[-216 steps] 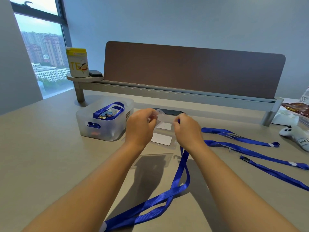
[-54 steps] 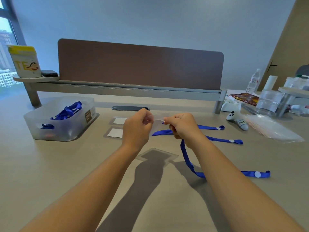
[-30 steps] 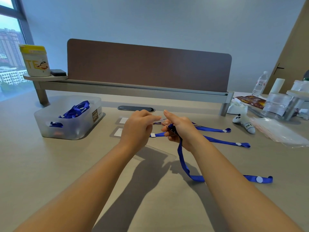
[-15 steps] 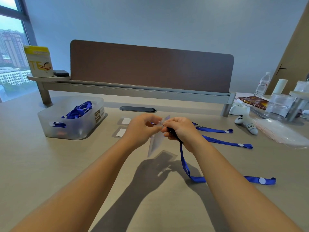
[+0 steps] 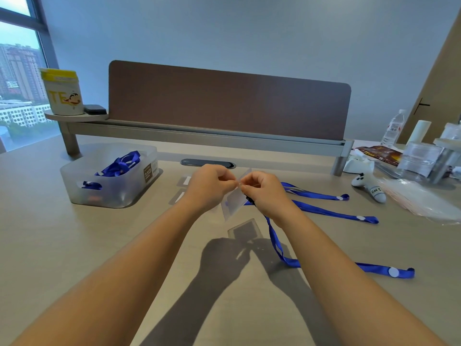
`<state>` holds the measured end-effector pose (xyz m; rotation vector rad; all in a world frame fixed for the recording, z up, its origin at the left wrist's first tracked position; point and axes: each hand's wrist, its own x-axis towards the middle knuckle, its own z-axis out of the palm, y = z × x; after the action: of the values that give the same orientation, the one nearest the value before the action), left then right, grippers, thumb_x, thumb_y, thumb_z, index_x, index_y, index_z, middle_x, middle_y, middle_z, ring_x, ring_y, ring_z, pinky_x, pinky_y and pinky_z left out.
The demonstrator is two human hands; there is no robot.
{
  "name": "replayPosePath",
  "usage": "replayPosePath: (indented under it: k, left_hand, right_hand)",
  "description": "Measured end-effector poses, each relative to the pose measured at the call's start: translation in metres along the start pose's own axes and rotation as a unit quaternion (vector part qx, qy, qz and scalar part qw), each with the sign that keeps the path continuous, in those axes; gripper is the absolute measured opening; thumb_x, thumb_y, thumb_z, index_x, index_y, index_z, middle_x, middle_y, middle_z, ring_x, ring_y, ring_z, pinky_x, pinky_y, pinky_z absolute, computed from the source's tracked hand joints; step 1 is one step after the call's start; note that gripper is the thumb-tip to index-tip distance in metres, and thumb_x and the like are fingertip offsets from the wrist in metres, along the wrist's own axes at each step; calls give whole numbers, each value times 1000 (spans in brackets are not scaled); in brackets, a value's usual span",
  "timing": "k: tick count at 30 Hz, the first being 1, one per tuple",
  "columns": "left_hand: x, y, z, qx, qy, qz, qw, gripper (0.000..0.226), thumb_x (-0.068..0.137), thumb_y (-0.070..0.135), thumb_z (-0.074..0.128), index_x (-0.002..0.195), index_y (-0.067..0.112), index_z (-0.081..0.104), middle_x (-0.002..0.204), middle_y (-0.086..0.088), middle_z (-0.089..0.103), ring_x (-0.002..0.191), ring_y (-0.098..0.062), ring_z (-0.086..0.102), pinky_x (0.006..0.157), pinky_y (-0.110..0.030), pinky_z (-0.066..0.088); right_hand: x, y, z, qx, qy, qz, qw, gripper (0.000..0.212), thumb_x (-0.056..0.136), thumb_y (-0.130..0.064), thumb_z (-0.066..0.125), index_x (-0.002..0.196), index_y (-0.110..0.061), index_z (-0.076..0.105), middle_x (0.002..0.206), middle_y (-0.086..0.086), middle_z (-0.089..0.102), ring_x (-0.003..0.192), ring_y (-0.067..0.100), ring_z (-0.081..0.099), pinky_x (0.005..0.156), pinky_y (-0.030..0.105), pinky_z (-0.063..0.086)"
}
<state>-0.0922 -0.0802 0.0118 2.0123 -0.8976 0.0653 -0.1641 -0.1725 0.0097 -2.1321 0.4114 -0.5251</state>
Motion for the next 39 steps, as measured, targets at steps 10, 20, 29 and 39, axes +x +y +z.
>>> replayPosePath:
  k: [10,20,29,39]
  left_hand:
    - [0,-3,5,35,82,61,994,19,86,14,53,92,-1,63,96,-19,67,78,-18,51,71,-30,44]
    - [1,-12,5,-227,-34,-97,968,22,89,29,48,86,9,58,91,-9,58,87,-23,54,70,-27,44]
    - [-8,-42,4,-392,-206,-437,783,57,81,52,50,100,-2,46,87,-16,60,69,-21,59,50,-26,56]
    - [6,-24,4,-603,50,-352,714,8,83,-5,53,90,-1,55,81,-14,58,71,-20,61,52,-23,57]
  right_hand:
    - [4,1,11,-73,51,-27,996,21,95,-16,40,102,-5,57,109,13,60,101,26,55,99,47,45]
    - [7,1,5,44,28,-3,999,17,94,-9,42,98,-5,59,86,3,55,81,13,52,71,21,45]
    - [6,4,-3,232,25,87,969,34,95,-3,36,70,-17,55,65,3,44,60,11,37,58,20,36]
    - [-1,20,-11,39,59,147,987,31,93,-7,42,123,-8,49,110,5,54,95,16,50,73,24,42]
